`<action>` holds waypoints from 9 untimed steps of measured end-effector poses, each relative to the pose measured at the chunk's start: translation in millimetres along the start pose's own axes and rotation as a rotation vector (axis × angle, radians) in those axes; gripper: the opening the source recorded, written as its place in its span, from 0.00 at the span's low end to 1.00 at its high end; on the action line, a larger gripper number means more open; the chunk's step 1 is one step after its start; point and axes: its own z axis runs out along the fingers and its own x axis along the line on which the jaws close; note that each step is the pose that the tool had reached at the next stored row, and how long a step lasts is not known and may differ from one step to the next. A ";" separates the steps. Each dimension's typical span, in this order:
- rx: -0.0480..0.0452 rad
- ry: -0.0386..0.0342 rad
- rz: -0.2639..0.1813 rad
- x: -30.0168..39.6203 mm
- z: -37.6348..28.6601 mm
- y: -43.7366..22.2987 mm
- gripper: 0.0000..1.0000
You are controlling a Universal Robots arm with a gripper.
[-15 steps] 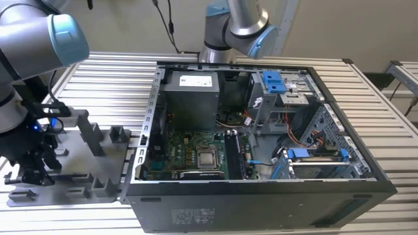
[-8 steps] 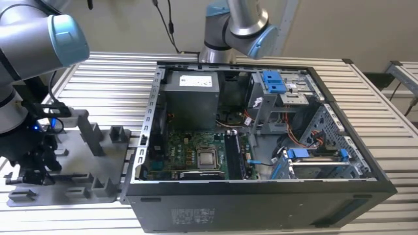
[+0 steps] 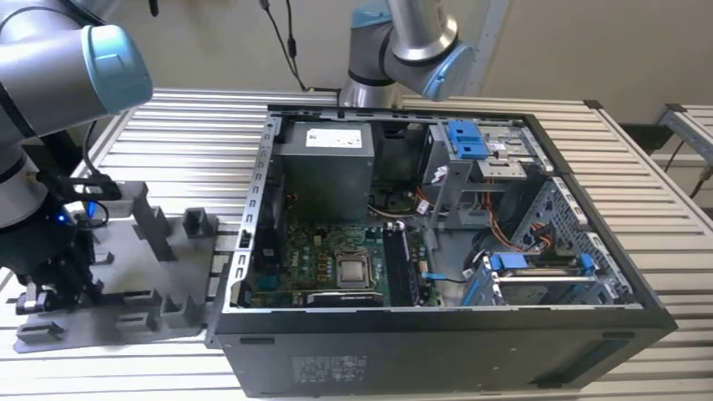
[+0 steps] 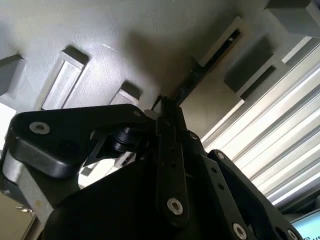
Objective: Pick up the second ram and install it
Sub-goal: 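Pick up the second ram and move it above second insertion slot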
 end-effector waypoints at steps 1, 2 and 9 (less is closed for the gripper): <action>0.0000 0.0000 0.000 0.0 0.0 0.0 0.14; 0.0001 0.0001 0.000 0.0 0.0 0.0 0.14; 0.0005 0.0001 0.000 -0.1 0.0 0.1 0.14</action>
